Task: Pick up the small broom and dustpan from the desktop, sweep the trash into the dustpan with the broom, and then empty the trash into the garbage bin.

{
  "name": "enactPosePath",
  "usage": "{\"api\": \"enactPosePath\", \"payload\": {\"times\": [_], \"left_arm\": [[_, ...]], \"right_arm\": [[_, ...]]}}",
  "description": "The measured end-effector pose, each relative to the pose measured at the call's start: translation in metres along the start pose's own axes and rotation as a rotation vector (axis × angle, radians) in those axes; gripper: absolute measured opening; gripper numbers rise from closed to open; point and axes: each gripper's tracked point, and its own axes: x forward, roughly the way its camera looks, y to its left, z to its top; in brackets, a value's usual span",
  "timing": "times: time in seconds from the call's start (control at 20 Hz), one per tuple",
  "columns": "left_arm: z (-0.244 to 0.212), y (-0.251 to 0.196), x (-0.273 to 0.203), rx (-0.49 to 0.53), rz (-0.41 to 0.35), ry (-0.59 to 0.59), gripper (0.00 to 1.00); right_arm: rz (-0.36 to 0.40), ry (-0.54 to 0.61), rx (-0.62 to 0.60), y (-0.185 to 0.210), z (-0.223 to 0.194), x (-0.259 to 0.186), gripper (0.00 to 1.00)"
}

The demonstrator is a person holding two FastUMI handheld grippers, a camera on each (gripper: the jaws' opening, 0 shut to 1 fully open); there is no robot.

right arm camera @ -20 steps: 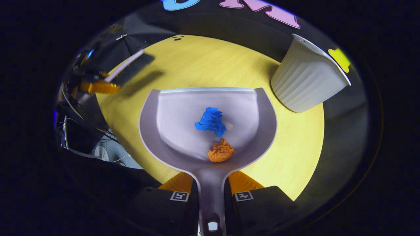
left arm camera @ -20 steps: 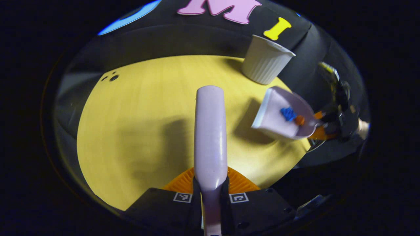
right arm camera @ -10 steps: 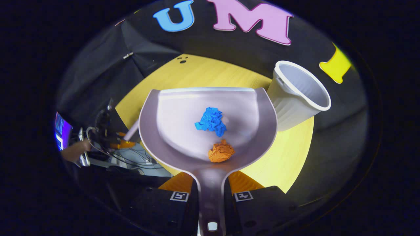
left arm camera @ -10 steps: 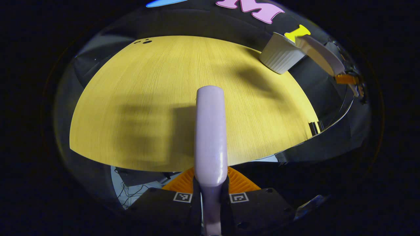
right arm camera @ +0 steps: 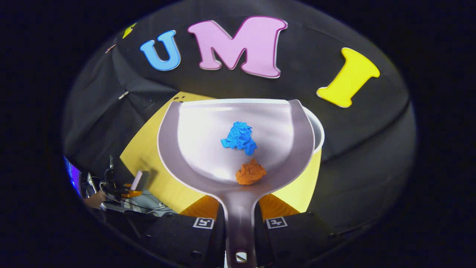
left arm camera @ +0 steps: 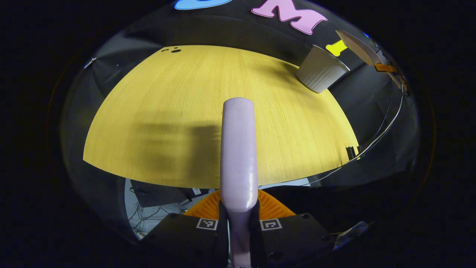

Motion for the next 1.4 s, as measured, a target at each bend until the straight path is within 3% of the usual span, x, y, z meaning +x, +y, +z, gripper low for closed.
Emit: {"api": "enactPosePath", "payload": {"times": [0.15,0.3,0.5,0.65,0.7,0.75,0.85,1.0,1.2,1.4], "left_arm": [[0.008,0.007,-0.003,-0.02,0.019,-0.017,0.25],[0.02,0.017,-0.003,-0.063,0.055,-0.041,0.27],[0.031,0.026,-0.005,-0.161,0.074,-0.056,0.27],[0.041,0.039,-0.005,-0.188,0.098,-0.064,0.27],[0.041,0.043,-0.004,-0.187,0.117,-0.059,0.27],[0.042,0.045,-0.002,-0.185,0.13,-0.055,0.27],[0.045,0.043,0.002,-0.194,0.125,-0.048,0.26],[0.049,0.034,0.009,-0.206,0.101,-0.037,0.27],[0.056,0.031,0.009,-0.155,0.127,-0.031,0.28],[0.067,0.019,0.005,-0.135,0.116,-0.049,0.28]], "right_arm": [[-0.055,-0.001,0.025,0.002,-0.006,0.009,0.39],[-0.146,0.015,0.034,0.003,-0.008,0.01,0.35],[-0.299,0.003,0.079,0.011,-0.006,0.002,0.36],[-0.459,0.02,0.034,0.009,-0.005,0.001,0.36],[-0.48,0.026,0.027,0.011,-0.006,0.003,0.31],[-0.488,0.033,0.028,0.01,-0.007,0.003,0.36],[-0.508,0.037,0.02,0.005,-0.003,0.0,0.35],[-0.588,0.017,-0.101,-0.003,0.008,-0.009,0.35],[-0.692,0.001,-0.251,0.001,0.013,-0.034,0.35],[-0.779,0.006,-0.436,-0.012,0.008,-0.027,0.35]]}}
